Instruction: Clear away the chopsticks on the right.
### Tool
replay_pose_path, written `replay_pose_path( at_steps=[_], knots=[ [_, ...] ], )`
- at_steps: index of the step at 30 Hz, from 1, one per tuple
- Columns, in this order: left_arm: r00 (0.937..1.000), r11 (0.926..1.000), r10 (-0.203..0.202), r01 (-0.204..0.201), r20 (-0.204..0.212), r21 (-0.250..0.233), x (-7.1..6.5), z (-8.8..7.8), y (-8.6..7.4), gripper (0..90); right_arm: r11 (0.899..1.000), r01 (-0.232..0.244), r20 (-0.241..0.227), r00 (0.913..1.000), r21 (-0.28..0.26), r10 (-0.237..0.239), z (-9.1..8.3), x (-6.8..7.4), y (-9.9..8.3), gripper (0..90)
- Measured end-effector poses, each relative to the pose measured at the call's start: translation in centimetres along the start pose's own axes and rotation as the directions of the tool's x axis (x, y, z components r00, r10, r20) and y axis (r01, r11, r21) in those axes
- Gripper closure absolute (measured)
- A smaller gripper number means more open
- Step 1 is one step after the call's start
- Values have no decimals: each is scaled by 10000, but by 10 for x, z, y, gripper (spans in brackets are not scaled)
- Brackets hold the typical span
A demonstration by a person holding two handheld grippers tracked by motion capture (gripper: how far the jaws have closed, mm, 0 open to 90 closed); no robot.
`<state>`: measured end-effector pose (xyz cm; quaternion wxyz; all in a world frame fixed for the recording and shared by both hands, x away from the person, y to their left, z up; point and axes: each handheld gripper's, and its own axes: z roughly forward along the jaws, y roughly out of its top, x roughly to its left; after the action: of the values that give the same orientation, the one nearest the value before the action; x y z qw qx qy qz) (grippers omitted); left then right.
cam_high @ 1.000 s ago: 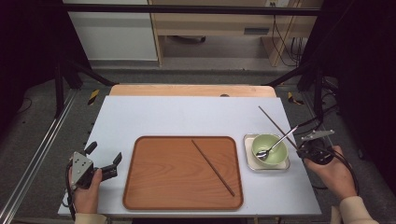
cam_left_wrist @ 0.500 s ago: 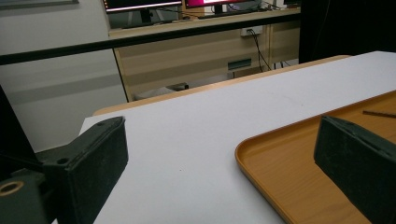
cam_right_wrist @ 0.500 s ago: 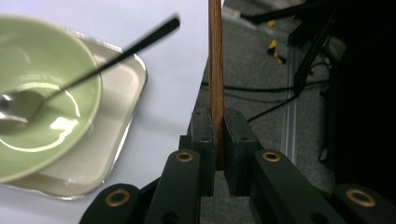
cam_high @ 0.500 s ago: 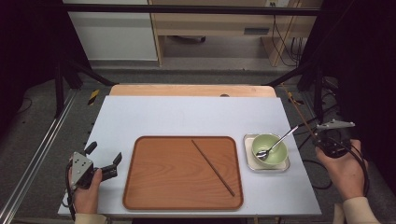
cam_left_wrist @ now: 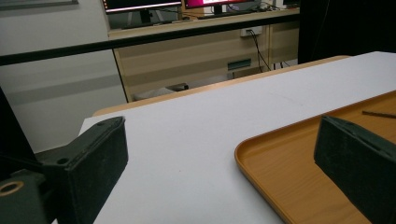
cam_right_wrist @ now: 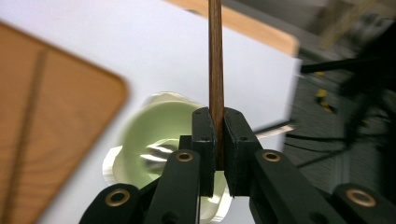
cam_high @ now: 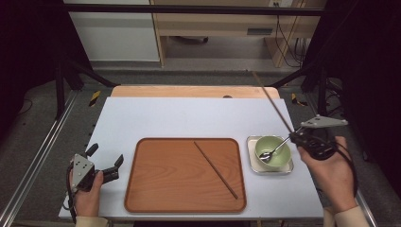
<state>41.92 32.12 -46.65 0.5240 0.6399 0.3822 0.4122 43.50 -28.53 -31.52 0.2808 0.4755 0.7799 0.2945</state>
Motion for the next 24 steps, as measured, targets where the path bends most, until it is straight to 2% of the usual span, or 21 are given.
replay_pose_path(
  at_steps=[5, 7, 12, 14, 17, 21, 24],
  knots=[
    [10000, 10000, -25, 25, -8, -28, 1, -1, 0, 26, 9974, 588, -1088, 9926, 416, -540, 17, 44, 1, 843],
    [10000, 10000, -36, 36, -11, -28, 1, 0, 0, 26, 9949, 845, -1452, 9865, 557, -756, 25, 59, 1, 842],
    [10000, 10000, 20, -20, 16, -28, -1, 0, 1, 26, 9889, 1143, -2232, 9705, 945, -908, 45, 94, -2, 842],
    [10000, 10000, 32, -32, -7, -33, 0, 0, 1, 26, 9884, 1081, -2500, 9651, 1069, -785, 52, 104, -5, 842],
    [9999, 9999, -137, 137, -38, -90, 2, -1, 1, 26, 9884, 849, -3065, 9509, 1258, -427, 64, 119, -13, 842],
    [9999, 9998, -158, 158, -7, -94, 2, -1, 1, 26, 9807, 835, -3439, 9388, 1766, -180, 74, 141, -24, 842],
    [9999, 9998, -148, 148, 22, -108, 0, 0, 1, 26, 9765, 1010, -3586, 9331, 1905, -266, 77, 154, -30, 842]
  ],
)
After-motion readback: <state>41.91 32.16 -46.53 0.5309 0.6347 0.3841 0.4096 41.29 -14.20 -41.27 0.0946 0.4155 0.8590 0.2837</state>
